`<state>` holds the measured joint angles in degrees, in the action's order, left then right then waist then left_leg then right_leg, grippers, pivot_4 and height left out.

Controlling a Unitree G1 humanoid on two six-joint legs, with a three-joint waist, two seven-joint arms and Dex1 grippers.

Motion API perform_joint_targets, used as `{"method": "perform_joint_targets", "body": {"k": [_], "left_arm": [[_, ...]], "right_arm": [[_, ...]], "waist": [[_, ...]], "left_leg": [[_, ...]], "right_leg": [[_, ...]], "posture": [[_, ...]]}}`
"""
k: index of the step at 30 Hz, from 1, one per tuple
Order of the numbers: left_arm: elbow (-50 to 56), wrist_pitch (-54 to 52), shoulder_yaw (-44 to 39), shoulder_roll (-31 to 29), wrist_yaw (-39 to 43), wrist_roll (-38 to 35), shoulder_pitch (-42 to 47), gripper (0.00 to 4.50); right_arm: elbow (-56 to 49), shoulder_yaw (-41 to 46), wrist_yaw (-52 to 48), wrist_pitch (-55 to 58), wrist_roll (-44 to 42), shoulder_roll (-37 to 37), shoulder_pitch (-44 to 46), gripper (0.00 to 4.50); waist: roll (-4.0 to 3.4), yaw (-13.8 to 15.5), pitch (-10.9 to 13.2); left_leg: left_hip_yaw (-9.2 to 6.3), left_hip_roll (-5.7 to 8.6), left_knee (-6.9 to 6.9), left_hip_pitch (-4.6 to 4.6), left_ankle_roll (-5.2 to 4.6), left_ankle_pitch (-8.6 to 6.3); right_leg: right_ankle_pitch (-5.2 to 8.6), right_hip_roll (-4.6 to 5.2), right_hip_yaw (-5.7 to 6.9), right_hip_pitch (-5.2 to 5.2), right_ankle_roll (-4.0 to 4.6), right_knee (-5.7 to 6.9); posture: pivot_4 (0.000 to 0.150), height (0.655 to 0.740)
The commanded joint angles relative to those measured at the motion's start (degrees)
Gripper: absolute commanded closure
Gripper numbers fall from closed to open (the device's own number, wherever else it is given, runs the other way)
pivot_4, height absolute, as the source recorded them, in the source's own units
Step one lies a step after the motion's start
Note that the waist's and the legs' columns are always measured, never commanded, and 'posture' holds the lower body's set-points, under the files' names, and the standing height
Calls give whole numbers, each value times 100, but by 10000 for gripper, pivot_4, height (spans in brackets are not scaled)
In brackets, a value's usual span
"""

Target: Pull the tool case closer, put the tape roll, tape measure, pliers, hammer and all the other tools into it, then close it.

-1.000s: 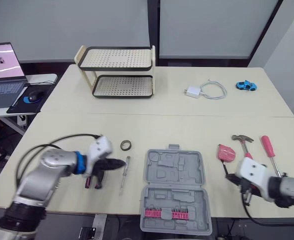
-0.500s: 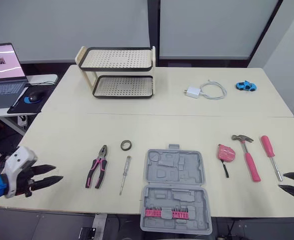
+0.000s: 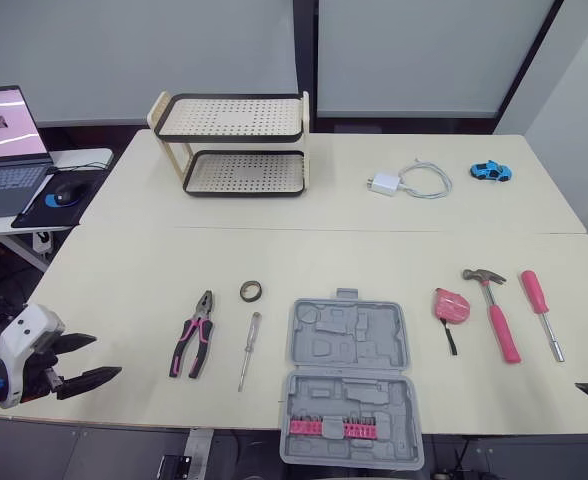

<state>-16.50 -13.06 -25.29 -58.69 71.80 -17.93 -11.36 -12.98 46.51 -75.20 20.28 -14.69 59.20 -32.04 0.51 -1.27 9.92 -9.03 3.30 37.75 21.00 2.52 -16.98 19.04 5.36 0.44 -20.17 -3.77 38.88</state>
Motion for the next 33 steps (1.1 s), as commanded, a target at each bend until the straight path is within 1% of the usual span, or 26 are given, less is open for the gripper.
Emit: {"method": "perform_joint_targets", "body": {"k": [1, 5, 8, 12, 16, 19, 22, 25, 29, 31, 33], "left_arm": [[-59, 92, -156, -7, -67, -92, 111, 0], [-112, 150, -133, -28, -78, -86, 229, 0], [-146, 327, -53, -124, 12, -22, 323, 0], [-132, 617, 153, -245, 216, 73, 605, 0], [121, 811, 566, -279, 508, 111, 940, 0], [355, 821, 961, -208, 619, 105, 1422, 0], [401, 814, 1427, -90, 693, 175, 1968, 0], [309, 848, 1918, 125, 791, 301, 2554, 0], [-320, 1369, 2412, 435, 1047, 536, 3181, 0], [-830, 1736, 2685, 688, 1184, 705, 3589, 3782], [-1315, 2019, 2873, 903, 1237, 865, 3953, 8957]], "right_arm": [[101, -35, 102, -267, 104, 74, 156, 127], [115, -99, 134, -406, 97, -7, 222, 127], [-69, -132, 214, -402, -9, -106, 283, 127], [-744, -272, 418, -73, -323, -246, 480, 127], [-1824, -575, 761, 561, -879, -343, 800, 127], [-2690, -973, 1209, 1267, -1515, -402, 1149, 127], [-3255, -1539, 1817, 1799, -2040, -501, 1692, 127], [-3619, -2204, 2409, 2232, -2506, -663, 2312, 127], [-3757, -2919, 2898, 2538, -2683, -776, 2857, 127], [-3792, -3253, 3064, 2617, -2719, -837, 3104, 0], [-3820, -3459, 3218, 2677, -2776, -899, 3285, 0]], "waist": [[0, -3, 0], [0, -8, 0], [0, -9, 0], [-2, -9, 1], [-3, -11, 1], [-2, -13, 2], [-2, -13, 2], [-1, -18, 2], [4, -26, 4], [6, -27, 6], [8, -27, 7]], "left_leg": [[0, 0, 0, 0, 0, 0], [0, 0, 0, 0, 0, 0], [0, 0, -1, 0, 0, 0], [0, -1, -1, 0, 1, 0], [-2, -2, -1, 0, 1, 0], [-4, -1, -1, 2, 1, 1], [-10, -1, 2, 4, 2, 1], [-9, 2, 6, 7, 2, 1], [-10, 2, 8, 8, 2, 2], [-10, 3, 9, 12, 3, 2], [-11, 5, 13, 11, 3, 3]], "right_leg": [[0, 0, 0, 0, 0, 0], [0, -1, 1, 0, 0, 0], [0, -1, 1, 0, 0, 0], [0, -2, 1, 0, 0, 1], [0, -4, 2, 0, 0, 3], [-1, -4, 4, 1, 0, 3], [-1, -6, 10, 2, 0, 3], [-2, -6, 10, 0, 0, 3], [-2, -8, 12, -2, -1, 5], [-2, -9, 12, -7, -1, 6], [-2, -10, 14, -5, -1, 8]], "posture": [[1500, 7318], [1500, 7318], [1500, 7318], [1500, 7318], [1500, 7318], [1500, 7318], [1500, 7318], [1500, 7318], [1500, 7318], [1500, 7318], [1500, 7318]]}}
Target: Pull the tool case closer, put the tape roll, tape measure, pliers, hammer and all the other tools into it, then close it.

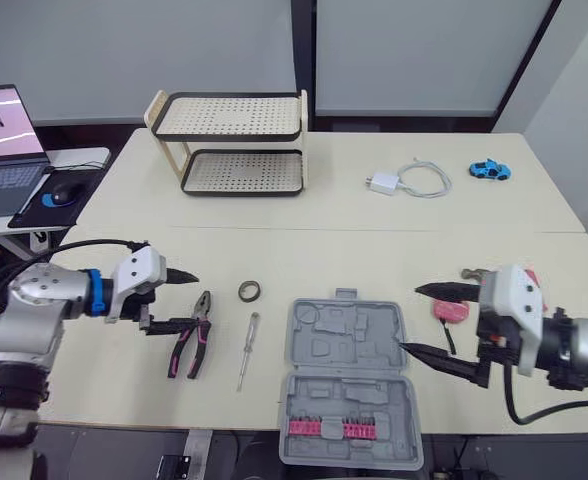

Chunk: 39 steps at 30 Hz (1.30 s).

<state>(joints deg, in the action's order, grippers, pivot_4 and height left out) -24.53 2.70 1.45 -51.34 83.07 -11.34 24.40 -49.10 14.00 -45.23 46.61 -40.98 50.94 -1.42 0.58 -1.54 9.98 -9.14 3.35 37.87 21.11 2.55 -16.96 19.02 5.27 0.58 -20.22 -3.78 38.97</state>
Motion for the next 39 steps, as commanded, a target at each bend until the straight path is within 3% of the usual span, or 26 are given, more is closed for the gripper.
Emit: {"method": "perform_joint_targets", "body": {"k": [1, 14, 34, 37, 39], "left_arm": [[-754, 600, 296, 266, 139, 302, 536, 11504], [-3030, 2055, 995, 1265, -90, 1314, 1950, 11504], [-3717, 2590, 1314, 1543, -802, 2246, 2349, 11504], [-3758, 2602, 1439, 1566, -975, 2412, 2340, 16812], [-3820, 2609, 1502, 1581, -1144, 2528, 2352, 23290]], "right_arm": [[-215, -281, 297, 76, -173, -97, 285, 0], [-369, -857, 832, 128, -138, -230, 423, 0], [-460, -999, 1005, 146, -247, -230, 426, 0], [-473, -973, 1014, 162, -284, -217, 422, 0], [-484, -961, 1037, 179, -319, -217, 434, 0]], "waist": [[5, -1, 2], [19, -21, 7], [47, -31, 23], [47, -35, 24], [48, -34, 24]], "left_leg": [[-1, 2, 1, 2, 0, 0], [-6, 12, 9, 4, 0, 2], [-6, 12, 11, 4, 3, 3], [-5, 13, 10, 3, 4, 4], [-6, 13, 11, 4, 4, 4]], "right_leg": [[-1, 0, 2, 0, -1, 1], [-2, -8, 8, -1, -5, 6], [-3, -12, 8, -2, -6, 8], [-3, -13, 7, -3, -7, 8], [-3, -13, 8, -3, -7, 9]], "posture": [[1500, 7318], [1500, 7318], [1500, 7318], [1500, 7318], [1500, 7318]]}}
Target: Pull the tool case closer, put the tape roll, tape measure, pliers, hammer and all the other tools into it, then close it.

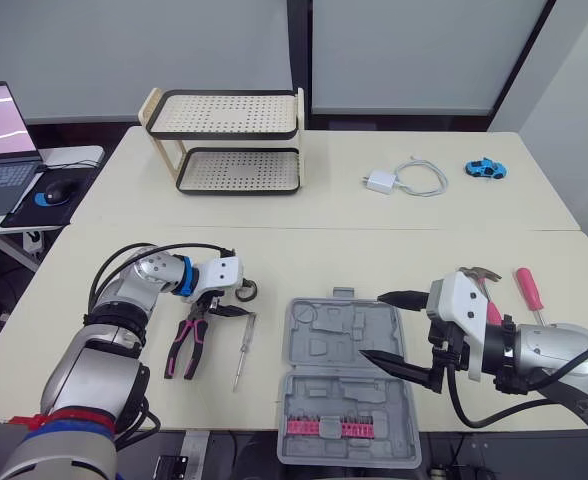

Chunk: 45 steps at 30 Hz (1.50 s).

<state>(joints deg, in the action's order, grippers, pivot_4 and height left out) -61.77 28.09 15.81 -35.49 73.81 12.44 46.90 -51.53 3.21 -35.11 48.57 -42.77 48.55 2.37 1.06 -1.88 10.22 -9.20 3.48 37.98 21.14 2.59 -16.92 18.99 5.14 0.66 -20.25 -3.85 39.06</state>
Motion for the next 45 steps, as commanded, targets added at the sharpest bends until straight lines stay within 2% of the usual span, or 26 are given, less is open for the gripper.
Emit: {"method": "perform_joint_targets", "body": {"k": [1, 7, 13, 17, 20, 22, 25, 28, 37, 45], "left_arm": [[-130, 65, 87, 3, -279, 188, 111, 26340], [-271, 146, 191, 32, -516, 373, 165, 44693], [-179, 179, 89, -18, -355, 242, 214, 44693], [367, 45, -148, -245, 280, -217, 235, 44693], [1828, -939, -213, -428, 1216, -851, -63, 44693], [2864, -1756, -185, -520, 1528, -1154, -349, 44693], [4425, -3250, -70, -499, 1552, -1466, -860, 44693], [5159, -4184, 51, -329, 1261, -1493, -1103, 44693], [5239, -5211, 536, 283, 522, -1325, -1121, 44693], [4919, -5230, 793, 622, 190, -1239, -1063, 44693]], "right_arm": [[-248, 123, 48, -7, -167, 19, 64, 0], [-289, 159, 140, 52, -289, 30, 90, 0], [-322, 177, 215, 78, -365, 47, 100, 0], [-342, 298, 288, 127, -514, 80, 22, 0], [-360, 370, 350, 220, -627, 122, -86, 0], [-357, 388, 399, 271, -687, 128, -133, 0], [-295, 320, 505, 374, -685, 133, -111, 0], [-270, 202, 580, 475, -586, 186, -78, 0], [-347, -27, 791, 524, -459, 141, -173, 0], [-388, -123, 917, 488, -371, 73, -251, 0]], "waist": [[0, 1, 0], [0, 6, -1], [1, 6, -1], [7, 4, 3], [8, 1, 4], [6, 0, 3], [4, -4, 2], [5, 2, 3], [6, 10, 3], [6, 13, 3]], "left_leg": [[0, 0, 0, 0, 0, 0], [0, 1, 1, -2, -2, 0], [0, 0, 2, -3, -2, 0], [0, 0, 1, 1, 1, 1], [-5, -5, 2, 10, 8, 5], [-7, -14, 0, 11, 16, 10], [-4, -13, 0, 11, 18, 11], [-7, -14, 2, 9, 16, 10], [-5, -9, 3, 3, -1, 3], [-6, -9, 3, 4, 0, 4]], "right_leg": [[0, 0, 0, 0, 0, 0], [-1, 0, 0, 2, -1, 2], [-1, 0, 0, 3, -1, 3], [-1, 0, 0, 0, -1, 2], [-1, 0, 2, -6, -1, 2], [-1, 3, -1, -6, -1, 0], [-1, 6, -7, -3, -1, -7], [-1, 5, -5, 0, -1, -4], [-1, -1, -7, 5, -1, -2], [-1, 0, -6, 4, -1, -2]], "posture": [[1500, 7318], [1500, 7318], [1500, 7318], [1500, 7318], [1500, 7318], [1500, 7318], [1500, 7318], [1500, 7318], [1500, 7318], [1500, 7318]]}}
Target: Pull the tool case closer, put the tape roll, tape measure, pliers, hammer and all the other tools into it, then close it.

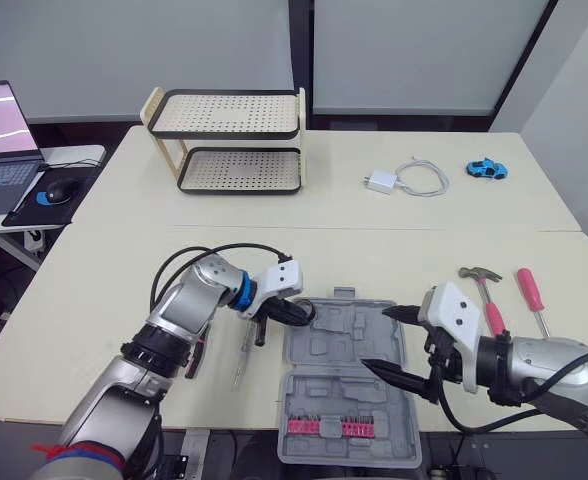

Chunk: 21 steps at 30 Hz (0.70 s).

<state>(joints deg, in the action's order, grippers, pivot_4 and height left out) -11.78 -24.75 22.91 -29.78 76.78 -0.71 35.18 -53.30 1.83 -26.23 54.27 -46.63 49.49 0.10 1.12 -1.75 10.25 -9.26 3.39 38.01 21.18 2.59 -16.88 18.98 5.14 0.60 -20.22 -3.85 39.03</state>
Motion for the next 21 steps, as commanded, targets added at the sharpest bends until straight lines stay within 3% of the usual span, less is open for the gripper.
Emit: {"method": "perform_joint_targets", "body": {"k": [1, 19, 21], "left_arm": [[-150, 92, 104, 72, -139, 97, 118, 44693], [-829, 335, 215, 354, -372, 295, 335, 44693], [-798, 259, 176, 368, -371, 279, 383, 39903]], "right_arm": [[-217, 14, 31, -85, 30, -25, -41, 0], [-282, 81, 50, -112, 98, -5, -203, 0], [-288, 90, 51, -114, 101, -3, -213, 0]], "waist": [[0, -1, 0], [0, 7, 0], [0, 7, 0]], "left_leg": [[1, 1, 0, 0, 0, 0], [0, 2, 0, 0, 2, 1], [1, 2, 0, 0, 2, 1]], "right_leg": [[0, 0, -1, 0, 0, 0], [0, 2, 0, 0, 0, -1], [0, 2, 0, 0, 0, -1]], "posture": [[1500, 7318], [1500, 7318], [1500, 7318]]}}
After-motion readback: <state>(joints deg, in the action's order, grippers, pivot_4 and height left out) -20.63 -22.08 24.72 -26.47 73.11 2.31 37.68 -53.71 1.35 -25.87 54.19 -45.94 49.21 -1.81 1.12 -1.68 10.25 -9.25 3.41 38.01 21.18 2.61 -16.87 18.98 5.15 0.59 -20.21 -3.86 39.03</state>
